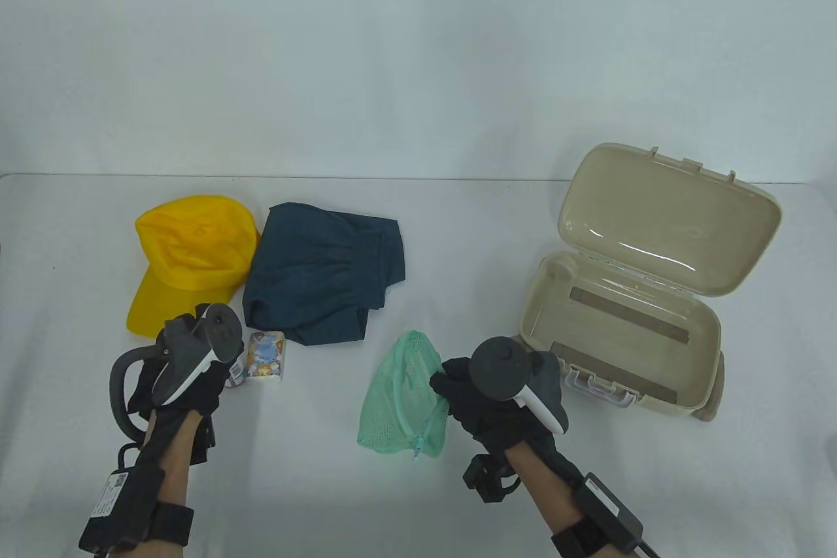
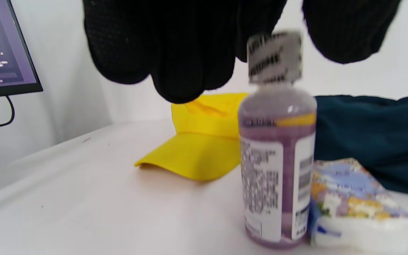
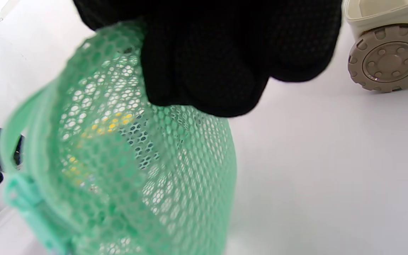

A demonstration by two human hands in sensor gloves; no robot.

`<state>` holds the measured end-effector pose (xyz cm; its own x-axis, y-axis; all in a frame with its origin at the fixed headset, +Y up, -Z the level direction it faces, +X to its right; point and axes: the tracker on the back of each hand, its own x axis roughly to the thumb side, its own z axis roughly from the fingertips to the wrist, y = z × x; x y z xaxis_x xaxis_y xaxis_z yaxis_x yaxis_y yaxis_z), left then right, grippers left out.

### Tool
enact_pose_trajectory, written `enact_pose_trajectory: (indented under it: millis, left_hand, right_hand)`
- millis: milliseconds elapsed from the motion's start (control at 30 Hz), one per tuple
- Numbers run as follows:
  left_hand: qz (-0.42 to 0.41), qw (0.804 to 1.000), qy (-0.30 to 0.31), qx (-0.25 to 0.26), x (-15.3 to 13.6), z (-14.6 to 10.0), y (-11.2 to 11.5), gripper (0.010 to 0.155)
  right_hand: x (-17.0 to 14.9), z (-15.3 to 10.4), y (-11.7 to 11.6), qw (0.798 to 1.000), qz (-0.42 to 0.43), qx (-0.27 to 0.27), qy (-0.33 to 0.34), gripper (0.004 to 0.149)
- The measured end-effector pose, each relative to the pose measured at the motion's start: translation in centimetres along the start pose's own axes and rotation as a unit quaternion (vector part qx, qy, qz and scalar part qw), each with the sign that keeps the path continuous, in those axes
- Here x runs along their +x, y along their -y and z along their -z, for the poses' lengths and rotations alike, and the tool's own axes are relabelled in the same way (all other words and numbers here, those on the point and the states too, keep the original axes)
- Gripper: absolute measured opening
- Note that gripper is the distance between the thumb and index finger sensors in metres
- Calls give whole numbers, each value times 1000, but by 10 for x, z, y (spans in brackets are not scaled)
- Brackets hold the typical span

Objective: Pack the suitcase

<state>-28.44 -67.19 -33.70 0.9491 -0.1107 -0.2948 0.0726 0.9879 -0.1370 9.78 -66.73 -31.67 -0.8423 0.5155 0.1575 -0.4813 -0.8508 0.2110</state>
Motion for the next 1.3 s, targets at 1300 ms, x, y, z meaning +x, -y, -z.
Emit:
enact_pose_trajectory:
  millis: [1300]
  left_hand:
    - [-235,919,302,97,114,-100,-71,61]
  right_hand:
    - [3,-1,0,999,33,10,0,45]
